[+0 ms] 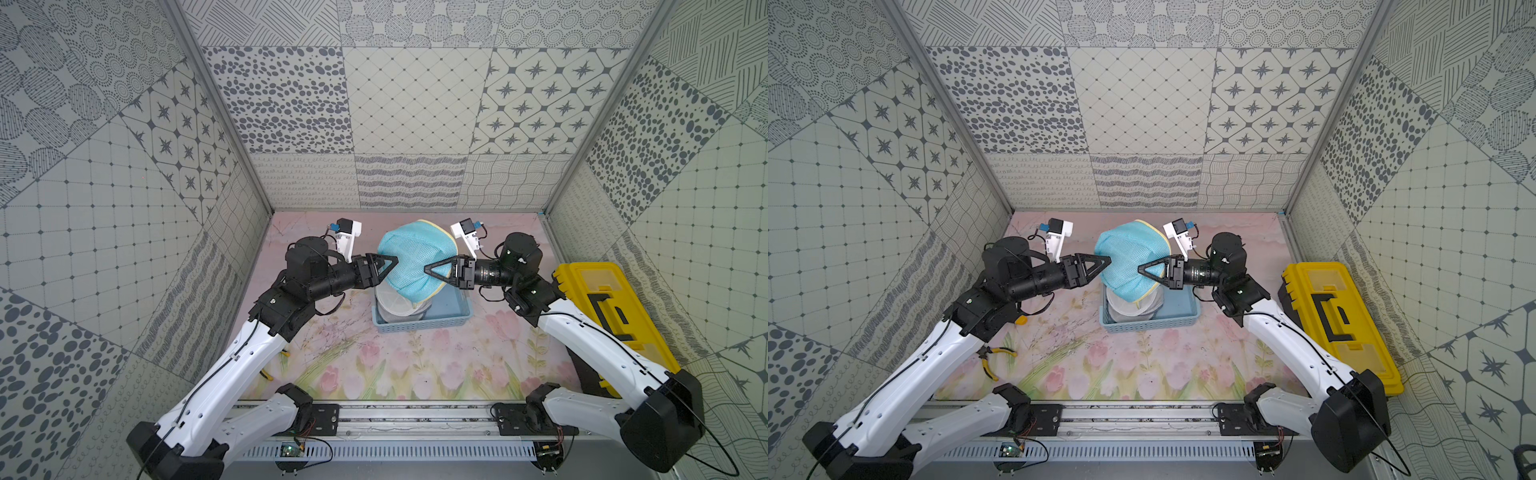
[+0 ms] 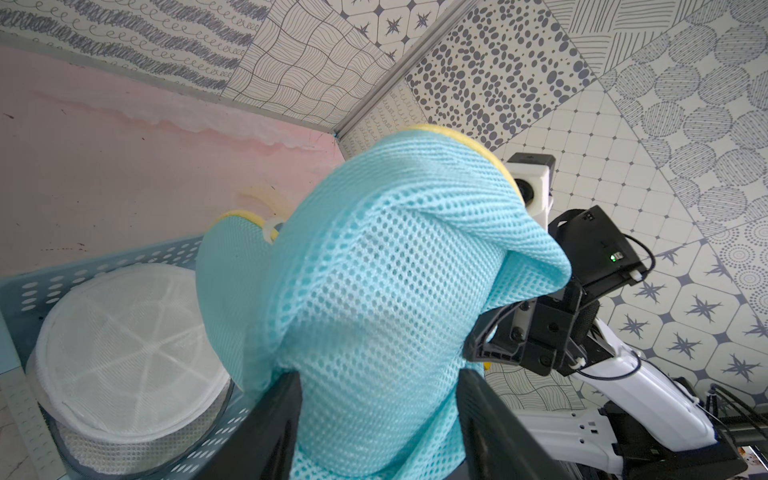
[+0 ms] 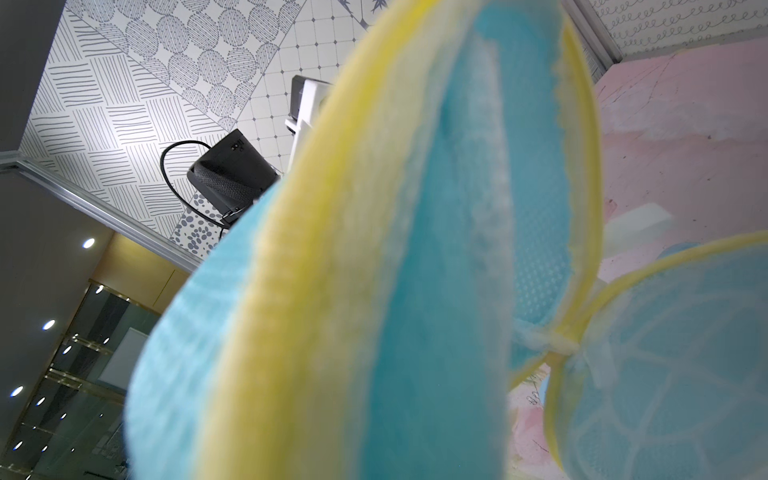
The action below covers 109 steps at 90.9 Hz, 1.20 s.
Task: Turn the laundry bag inside out
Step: Turn over the laundry bag.
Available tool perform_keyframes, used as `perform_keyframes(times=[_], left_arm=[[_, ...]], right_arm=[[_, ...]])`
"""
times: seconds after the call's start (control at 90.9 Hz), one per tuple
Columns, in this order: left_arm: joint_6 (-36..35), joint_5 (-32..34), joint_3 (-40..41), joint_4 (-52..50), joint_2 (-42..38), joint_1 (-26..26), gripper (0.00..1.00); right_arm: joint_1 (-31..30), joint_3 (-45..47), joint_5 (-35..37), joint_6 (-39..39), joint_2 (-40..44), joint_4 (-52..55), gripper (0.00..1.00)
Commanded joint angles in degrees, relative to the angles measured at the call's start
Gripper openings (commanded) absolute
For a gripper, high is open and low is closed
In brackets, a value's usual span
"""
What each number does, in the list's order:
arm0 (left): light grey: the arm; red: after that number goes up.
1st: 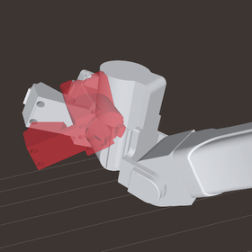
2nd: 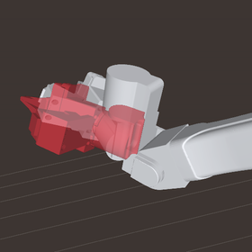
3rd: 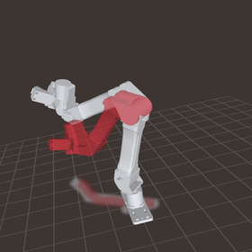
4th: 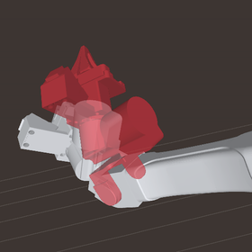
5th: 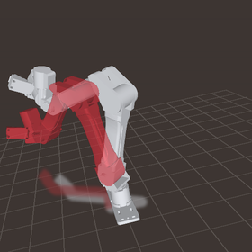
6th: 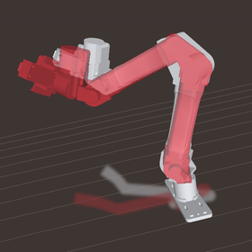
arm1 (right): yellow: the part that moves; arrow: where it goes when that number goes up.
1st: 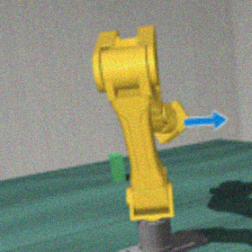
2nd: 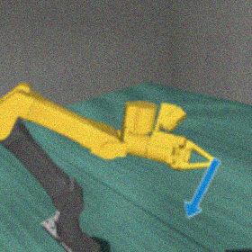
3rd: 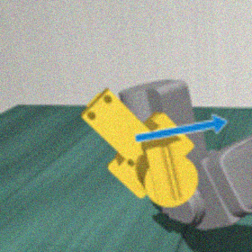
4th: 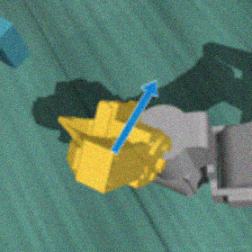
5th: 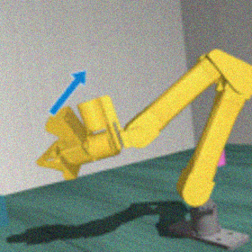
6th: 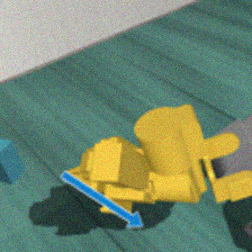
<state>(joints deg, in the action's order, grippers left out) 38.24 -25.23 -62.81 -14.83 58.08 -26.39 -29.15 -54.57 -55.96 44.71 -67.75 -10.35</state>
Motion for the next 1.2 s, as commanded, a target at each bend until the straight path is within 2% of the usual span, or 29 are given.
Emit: perform_keyframes(times=[0.0, 0.121, 0.187, 0.275, 0.539, 0.649, 0.715, 0.803, 0.88, 0.958, 1.101, 1.189], left_arm=[[-1.85, -2.96, -0.28, -0.13, 0.20, 1.16, 0.72], [-1.18, -5.04, -0.18, 1.54, 0.31, 1.25, 0.71], [-2.81, -4.49, -1.56, -1.45, 0.46, 1.35, 0.70], [-3.64, -4.52, -1.13, -1.55, -0.94, 1.34, 0.75], [-2.88, -5.92, -1.24, 0.03, -0.04, 1.37, 0.79], [-5.26, -4.81, -3.05, -3.16, -0.47, 1.52, 0.79], [-4.54, -6.09, -2.24, -0.83, -1.11, 1.52, 0.80], [-1.66, -9.11, -1.05, 3.59, -0.39, 1.57, 0.76], [0.85, -11.82, 0.13, 7.29, 0.67, 1.52, 0.59], [1.99, -13.03, 0.76, 8.37, 1.35, 1.52, 0.50], [3.30, -12.41, 2.64, 10.47, 0.91, 1.52, 0.44], [6.00, -13.11, 3.73, 13.44, 1.37, 1.52, 0.44]], right_arm=[[0.02, -2.63, -2.20, -2.73, 2.16, -0.72, 0.00], [0.11, -2.71, -2.99, -1.72, 2.43, -2.59, 0.00], [0.43, -4.31, -2.45, -4.59, 3.13, 1.55, 0.00], [0.61, -6.30, -2.60, -7.01, 3.55, 5.17, 0.00], [0.33, -4.97, -4.22, -2.51, 1.88, -1.53, 0.00], [0.67, -7.44, -3.62, -8.60, 3.22, 7.07, 0.00], [0.75, -7.81, -4.13, -8.20, 3.38, 6.84, 0.00], [0.33, -6.74, -4.95, -4.24, 1.38, 1.30, 0.00], [-0.17, -6.00, -4.69, -2.27, -0.14, -2.17, 0.00], [-0.45, -6.01, -4.31, -1.57, -1.30, -3.65, 0.00], [-0.70, -6.68, -4.15, -2.12, -2.93, -2.30, 0.00], [-1.07, -6.70, -3.65, -2.57, -3.88, -0.85, 0.00]])
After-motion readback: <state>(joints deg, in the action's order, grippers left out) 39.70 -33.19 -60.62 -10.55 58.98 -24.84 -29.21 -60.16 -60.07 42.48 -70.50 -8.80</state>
